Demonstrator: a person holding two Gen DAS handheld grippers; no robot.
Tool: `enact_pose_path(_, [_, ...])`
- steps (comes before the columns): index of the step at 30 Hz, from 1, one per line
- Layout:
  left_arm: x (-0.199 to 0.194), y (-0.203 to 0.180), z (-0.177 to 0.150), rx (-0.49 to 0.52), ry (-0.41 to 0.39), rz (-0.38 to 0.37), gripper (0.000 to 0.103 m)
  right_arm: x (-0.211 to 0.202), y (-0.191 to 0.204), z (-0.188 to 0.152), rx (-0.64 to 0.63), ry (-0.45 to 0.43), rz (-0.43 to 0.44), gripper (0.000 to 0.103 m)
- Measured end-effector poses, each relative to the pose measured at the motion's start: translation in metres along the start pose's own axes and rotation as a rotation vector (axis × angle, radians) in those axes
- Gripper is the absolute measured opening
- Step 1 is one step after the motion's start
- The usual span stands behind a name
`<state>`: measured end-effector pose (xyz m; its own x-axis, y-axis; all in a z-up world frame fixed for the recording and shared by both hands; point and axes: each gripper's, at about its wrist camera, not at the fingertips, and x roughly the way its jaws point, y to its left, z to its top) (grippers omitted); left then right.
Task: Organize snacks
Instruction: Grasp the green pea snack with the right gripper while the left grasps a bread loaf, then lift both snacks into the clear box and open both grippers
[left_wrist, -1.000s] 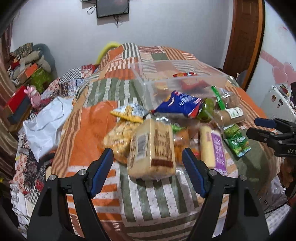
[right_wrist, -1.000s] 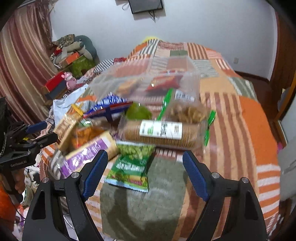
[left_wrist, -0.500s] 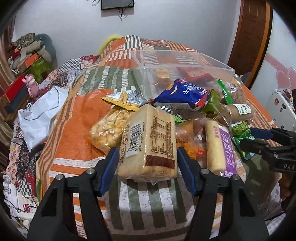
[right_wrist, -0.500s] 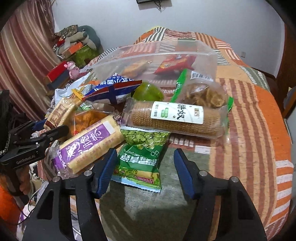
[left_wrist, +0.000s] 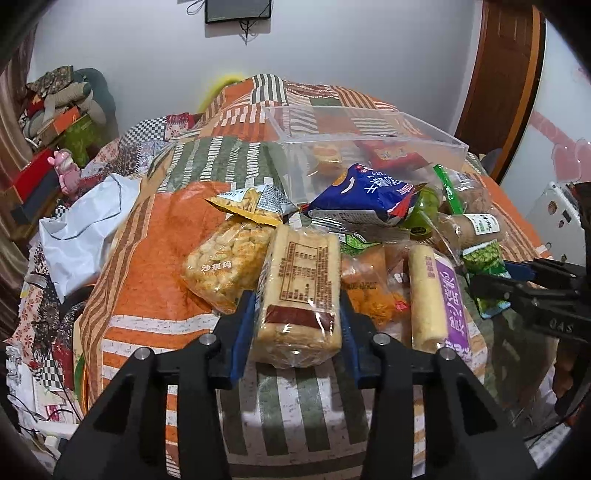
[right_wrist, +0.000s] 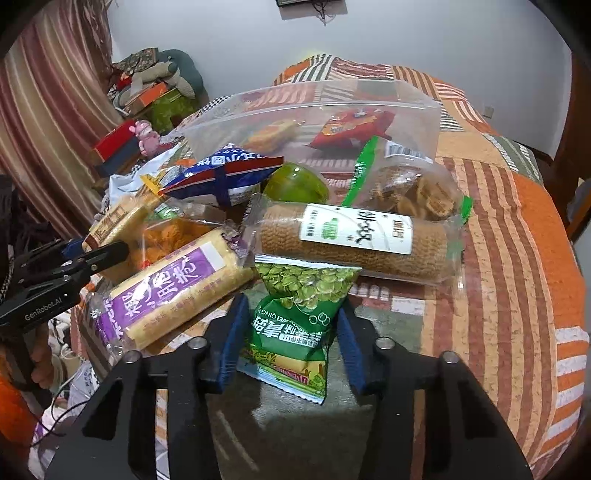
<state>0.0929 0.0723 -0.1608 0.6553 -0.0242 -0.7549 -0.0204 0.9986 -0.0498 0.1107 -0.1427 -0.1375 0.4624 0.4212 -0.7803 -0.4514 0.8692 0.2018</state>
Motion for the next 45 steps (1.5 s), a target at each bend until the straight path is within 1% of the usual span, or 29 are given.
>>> enact_pose_path(1, [-0.001, 0.001, 0.0, -0.003, 0.001, -0.003, 0.04, -0.001, -0.002, 0.0, 0.009, -0.001, 0.006, 0.035])
enact_pose_path(5, [-0.003, 0.007, -0.001, -0.022, 0.007, -0.012, 0.039, -0.005, -0.006, -0.002, 0.019, -0.001, 0.018, 0.035])
enact_pose_path(7, [0.001, 0.008, -0.001, -0.021, 0.017, 0.011, 0.039, -0.005, -0.006, -0.002, 0.019, 0.001, 0.018, 0.035])
enact_pose_path(9, [0.008, 0.008, -0.001, -0.023, 0.038, 0.014, 0.039, -0.005, -0.005, -0.002, 0.015, 0.006, 0.013, 0.035])
enact_pose_path(14, [0.018, 0.008, 0.001, -0.035, 0.036, 0.027, 0.039, -0.003, -0.003, 0.0, 0.009, 0.007, 0.008, 0.038])
enact_pose_path(16, [0.022, 0.009, 0.001, -0.046, 0.037, 0.018, 0.038, -0.001, 0.0, -0.001, 0.002, 0.004, 0.003, 0.038])
enact_pose_path(19, [0.021, 0.014, 0.001, -0.072, 0.033, -0.009, 0.037, -0.002, 0.002, -0.001, -0.013, -0.006, -0.01, 0.035])
enact_pose_path(23, [0.014, 0.016, 0.0, -0.083, 0.03, -0.017, 0.036, -0.007, 0.002, -0.001, -0.02, -0.013, 0.009, 0.034])
enact_pose_path(29, [-0.006, 0.015, 0.002, -0.062, -0.007, -0.022, 0.036, -0.02, 0.003, -0.001, -0.041, -0.033, 0.006, 0.034])
enact_pose_path(34, [-0.018, 0.013, 0.008, -0.059, -0.03, -0.029, 0.036, -0.035, -0.001, 0.003, -0.031, -0.075, 0.013, 0.034])
enact_pose_path(38, [-0.023, 0.01, 0.016, -0.049, -0.045, -0.031, 0.036, -0.043, -0.001, 0.009, -0.027, -0.108, 0.015, 0.034])
enact_pose_path(45, [-0.036, 0.006, 0.036, -0.027, -0.098, -0.025, 0.036, -0.051, 0.004, 0.028, -0.041, -0.168, 0.007, 0.034])
